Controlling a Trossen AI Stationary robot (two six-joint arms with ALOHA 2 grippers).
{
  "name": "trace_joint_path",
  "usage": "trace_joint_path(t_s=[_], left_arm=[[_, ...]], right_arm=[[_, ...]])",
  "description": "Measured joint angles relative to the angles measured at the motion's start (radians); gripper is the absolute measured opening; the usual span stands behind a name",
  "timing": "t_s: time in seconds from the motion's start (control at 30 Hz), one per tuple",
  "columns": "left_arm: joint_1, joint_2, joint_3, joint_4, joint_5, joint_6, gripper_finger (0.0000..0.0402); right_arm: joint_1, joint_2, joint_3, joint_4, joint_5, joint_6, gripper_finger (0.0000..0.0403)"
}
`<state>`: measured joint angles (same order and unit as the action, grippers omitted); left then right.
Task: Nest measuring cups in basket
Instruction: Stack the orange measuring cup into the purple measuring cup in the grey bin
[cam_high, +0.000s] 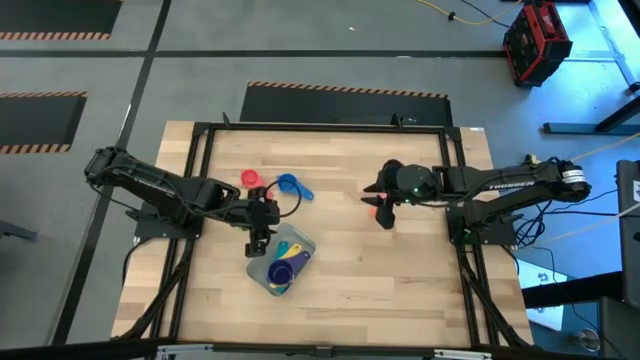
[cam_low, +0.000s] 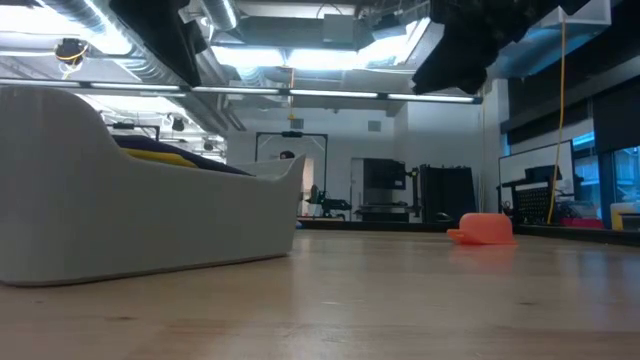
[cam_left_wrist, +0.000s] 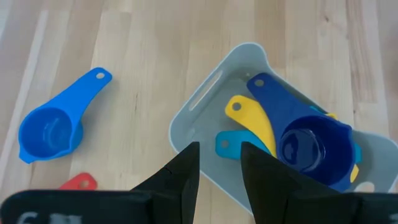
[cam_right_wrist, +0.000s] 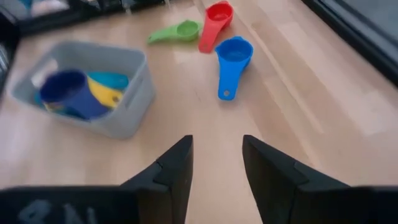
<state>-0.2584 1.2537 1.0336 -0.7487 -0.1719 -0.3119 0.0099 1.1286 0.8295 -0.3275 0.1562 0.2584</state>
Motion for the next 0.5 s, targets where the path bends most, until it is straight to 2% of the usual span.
trace_joint_path(t_s=[0.13,0.5], left_arm=[[0.000,0.000,0.000,0.001,0.000,-0.006,0.0110],[0.000,0.000,0.000,0.002,-0.003,-0.028,0.0110]], right_arm=[[-0.002,0.008,0.000,-0.034,-0.001,-0.133,0.0144],[0.002,0.157,0.000,-0.129,-0.002,-0.136,0.0144]])
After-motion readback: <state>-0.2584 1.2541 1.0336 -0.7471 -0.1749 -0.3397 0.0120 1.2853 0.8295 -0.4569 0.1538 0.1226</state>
